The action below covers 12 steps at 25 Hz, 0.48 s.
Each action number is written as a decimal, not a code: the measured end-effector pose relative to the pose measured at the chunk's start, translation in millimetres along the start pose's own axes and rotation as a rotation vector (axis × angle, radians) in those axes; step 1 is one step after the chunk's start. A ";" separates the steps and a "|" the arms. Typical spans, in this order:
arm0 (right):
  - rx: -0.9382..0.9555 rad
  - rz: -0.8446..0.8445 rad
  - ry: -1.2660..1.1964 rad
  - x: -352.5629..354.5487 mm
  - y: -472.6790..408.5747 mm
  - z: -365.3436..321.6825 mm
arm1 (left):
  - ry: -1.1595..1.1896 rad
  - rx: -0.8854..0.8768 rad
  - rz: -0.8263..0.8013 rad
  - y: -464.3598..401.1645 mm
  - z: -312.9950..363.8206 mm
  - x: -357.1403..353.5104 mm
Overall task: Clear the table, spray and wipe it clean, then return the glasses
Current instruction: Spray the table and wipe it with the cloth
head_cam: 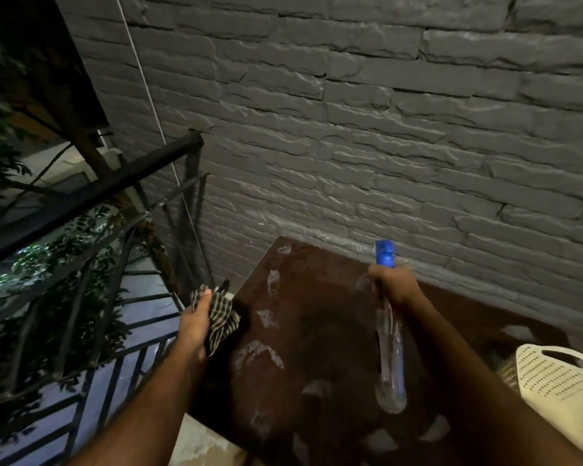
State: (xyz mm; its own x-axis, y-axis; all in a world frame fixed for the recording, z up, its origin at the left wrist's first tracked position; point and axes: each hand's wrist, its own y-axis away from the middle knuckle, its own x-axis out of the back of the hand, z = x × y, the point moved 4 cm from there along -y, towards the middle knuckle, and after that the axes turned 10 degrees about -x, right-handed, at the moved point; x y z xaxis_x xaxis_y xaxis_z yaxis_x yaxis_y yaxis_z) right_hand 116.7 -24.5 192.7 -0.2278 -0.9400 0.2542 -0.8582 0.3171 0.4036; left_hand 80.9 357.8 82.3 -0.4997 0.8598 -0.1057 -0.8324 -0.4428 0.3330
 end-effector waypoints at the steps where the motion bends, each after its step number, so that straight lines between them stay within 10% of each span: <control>1: -0.022 0.002 0.009 -8.2 -4.0 -0.9 | -0.008 0.005 -0.003 -14.3 2.7 -2.4; 12: -0.158 -0.191 -0.083 -137.7 -40.7 -18.3 | -0.376 -0.069 -0.351 -165.8 9.1 -68.6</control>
State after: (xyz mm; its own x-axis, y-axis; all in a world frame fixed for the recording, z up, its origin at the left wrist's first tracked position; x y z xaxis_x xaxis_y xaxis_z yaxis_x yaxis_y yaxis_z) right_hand 191.4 94.3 157.4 -0.1113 -0.9897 0.0896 -0.8084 0.1426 0.5711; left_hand 255.4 374.5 42.8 -0.0774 0.9859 0.1487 -0.9548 -0.1162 0.2737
